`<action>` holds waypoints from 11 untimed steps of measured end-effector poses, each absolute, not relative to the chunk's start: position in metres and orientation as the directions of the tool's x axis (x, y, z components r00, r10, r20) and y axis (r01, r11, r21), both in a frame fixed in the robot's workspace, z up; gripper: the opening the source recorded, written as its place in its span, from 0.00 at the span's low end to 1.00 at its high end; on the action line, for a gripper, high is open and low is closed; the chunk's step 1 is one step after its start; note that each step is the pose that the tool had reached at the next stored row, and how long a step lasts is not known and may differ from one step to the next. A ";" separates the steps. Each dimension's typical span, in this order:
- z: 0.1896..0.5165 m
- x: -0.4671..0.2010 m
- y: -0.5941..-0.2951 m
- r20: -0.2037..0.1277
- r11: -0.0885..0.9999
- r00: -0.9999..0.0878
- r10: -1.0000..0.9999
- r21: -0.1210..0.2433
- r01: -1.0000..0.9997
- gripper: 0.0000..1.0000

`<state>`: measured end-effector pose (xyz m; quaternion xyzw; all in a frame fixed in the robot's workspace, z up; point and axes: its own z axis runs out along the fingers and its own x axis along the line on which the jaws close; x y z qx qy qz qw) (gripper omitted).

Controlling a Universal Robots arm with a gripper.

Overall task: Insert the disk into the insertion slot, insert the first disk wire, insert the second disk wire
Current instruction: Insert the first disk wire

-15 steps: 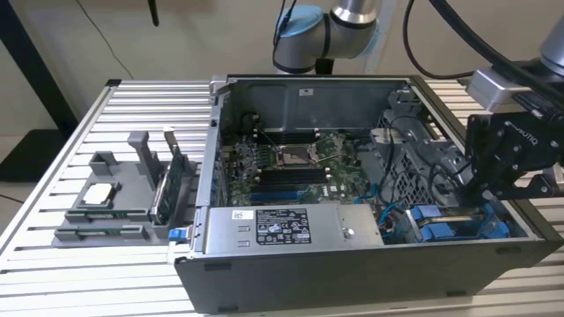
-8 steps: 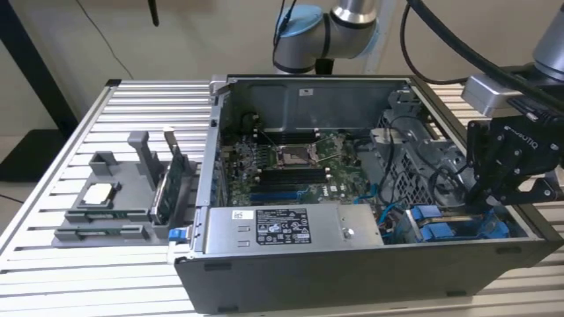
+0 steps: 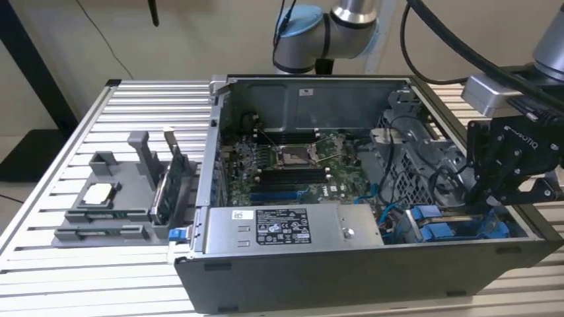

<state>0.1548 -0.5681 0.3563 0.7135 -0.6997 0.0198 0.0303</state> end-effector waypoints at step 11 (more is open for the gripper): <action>0.356 0.155 -0.568 0.071 -0.019 0.020 -0.997 0.015 -1.000 0.19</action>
